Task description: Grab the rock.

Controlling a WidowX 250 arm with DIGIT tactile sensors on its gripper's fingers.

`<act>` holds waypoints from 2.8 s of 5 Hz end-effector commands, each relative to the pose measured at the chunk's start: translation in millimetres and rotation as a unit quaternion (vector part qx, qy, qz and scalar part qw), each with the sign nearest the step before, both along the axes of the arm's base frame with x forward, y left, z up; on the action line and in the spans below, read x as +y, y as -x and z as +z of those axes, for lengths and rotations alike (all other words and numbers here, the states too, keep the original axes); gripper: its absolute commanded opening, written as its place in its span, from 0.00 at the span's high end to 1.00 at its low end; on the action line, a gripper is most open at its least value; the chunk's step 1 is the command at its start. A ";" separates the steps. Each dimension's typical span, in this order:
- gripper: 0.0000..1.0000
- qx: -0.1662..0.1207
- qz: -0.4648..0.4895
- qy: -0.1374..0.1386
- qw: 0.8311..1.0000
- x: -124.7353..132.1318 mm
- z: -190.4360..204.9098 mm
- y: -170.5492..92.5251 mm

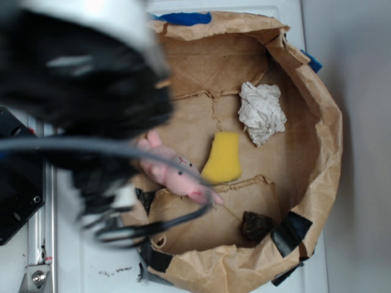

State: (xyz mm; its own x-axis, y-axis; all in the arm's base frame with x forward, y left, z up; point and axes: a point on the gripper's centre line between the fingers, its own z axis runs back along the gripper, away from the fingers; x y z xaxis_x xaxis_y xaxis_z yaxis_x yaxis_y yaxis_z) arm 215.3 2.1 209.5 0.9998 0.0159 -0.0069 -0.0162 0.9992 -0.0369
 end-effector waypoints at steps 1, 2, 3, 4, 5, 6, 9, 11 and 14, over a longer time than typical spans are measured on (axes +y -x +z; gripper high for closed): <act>0.00 -0.052 -0.149 0.006 0.987 -5.2 -0.5 -64.3; 0.00 -0.052 -0.149 0.006 0.987 -5.2 -0.5 -64.3; 0.00 -0.052 -0.149 0.006 0.987 -5.2 -0.5 -64.3; 0.00 -0.052 -0.149 0.006 0.987 -5.2 -0.5 -64.3; 0.00 -0.033 -0.203 -0.046 0.977 -5.8 -51.3 -70.1; 0.00 -0.053 -0.242 -0.098 0.964 -11.0 -84.1 -57.3; 0.00 -0.146 -0.282 -0.006 0.948 -34.4 -100.2 -72.4; 0.00 -0.165 -0.257 0.036 0.952 -46.8 -92.8 -78.9; 0.00 -0.163 -0.278 0.065 0.944 -53.3 -103.2 -80.7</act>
State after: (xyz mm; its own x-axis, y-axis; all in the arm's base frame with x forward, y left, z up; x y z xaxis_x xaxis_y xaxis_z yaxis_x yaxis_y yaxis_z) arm 286.8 -49.4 87.4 0.8179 -0.4967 0.2906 0.5428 0.8335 -0.1030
